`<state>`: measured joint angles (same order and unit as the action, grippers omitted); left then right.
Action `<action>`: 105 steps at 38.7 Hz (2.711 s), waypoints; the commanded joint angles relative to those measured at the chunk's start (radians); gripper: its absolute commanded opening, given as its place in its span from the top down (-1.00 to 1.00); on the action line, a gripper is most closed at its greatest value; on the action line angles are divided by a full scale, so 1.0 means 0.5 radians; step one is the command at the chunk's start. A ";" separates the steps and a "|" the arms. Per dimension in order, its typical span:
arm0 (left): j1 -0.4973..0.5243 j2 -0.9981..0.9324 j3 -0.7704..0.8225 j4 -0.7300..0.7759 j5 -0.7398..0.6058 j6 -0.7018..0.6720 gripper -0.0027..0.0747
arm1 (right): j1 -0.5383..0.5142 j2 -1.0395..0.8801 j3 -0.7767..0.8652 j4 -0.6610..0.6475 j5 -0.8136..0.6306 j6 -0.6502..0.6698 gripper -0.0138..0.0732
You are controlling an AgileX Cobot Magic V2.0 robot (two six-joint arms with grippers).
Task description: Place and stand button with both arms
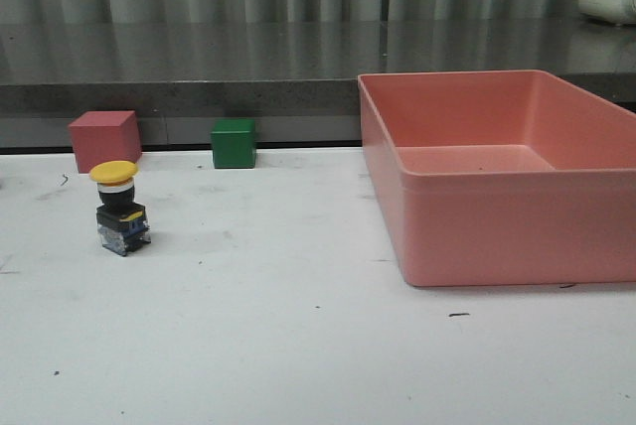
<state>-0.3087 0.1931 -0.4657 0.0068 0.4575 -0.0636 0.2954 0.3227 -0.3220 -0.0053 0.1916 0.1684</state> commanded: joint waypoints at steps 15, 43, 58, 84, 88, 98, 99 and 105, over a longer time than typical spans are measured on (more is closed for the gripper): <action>0.570 -0.429 0.456 -0.140 -0.302 -0.113 0.98 | -0.013 0.009 -0.057 -0.030 -0.172 -0.015 0.84; 0.655 -0.440 0.978 -0.124 -0.855 -0.113 0.98 | -0.013 0.009 -0.057 -0.030 -0.172 -0.015 0.84; 0.655 -0.440 0.978 -0.124 -0.855 -0.113 0.98 | -0.013 0.009 -0.057 -0.030 -0.172 -0.015 0.84; 0.655 -0.440 0.978 -0.124 -0.855 -0.113 0.98 | -0.013 0.009 -0.021 -0.150 -0.183 -0.018 0.84; 0.655 -0.440 0.978 -0.124 -0.855 -0.113 0.98 | -0.090 -0.013 0.055 -0.202 -0.188 -0.038 0.84; 0.655 -0.440 0.978 -0.124 -0.855 -0.113 0.98 | -0.463 -0.323 0.455 -0.158 -0.191 -0.038 0.84; 0.655 -0.440 0.978 -0.124 -0.855 -0.113 0.98 | -0.487 -0.364 0.503 -0.147 -0.191 -0.038 0.84; 0.655 -0.440 0.978 -0.124 -0.855 -0.113 0.98 | -0.580 -0.558 0.699 -0.097 -0.183 -0.038 0.84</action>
<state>0.0189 -0.0044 0.0082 -0.0543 0.1177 -0.1105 0.0246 0.0743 0.0119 -0.0669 0.1809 0.1589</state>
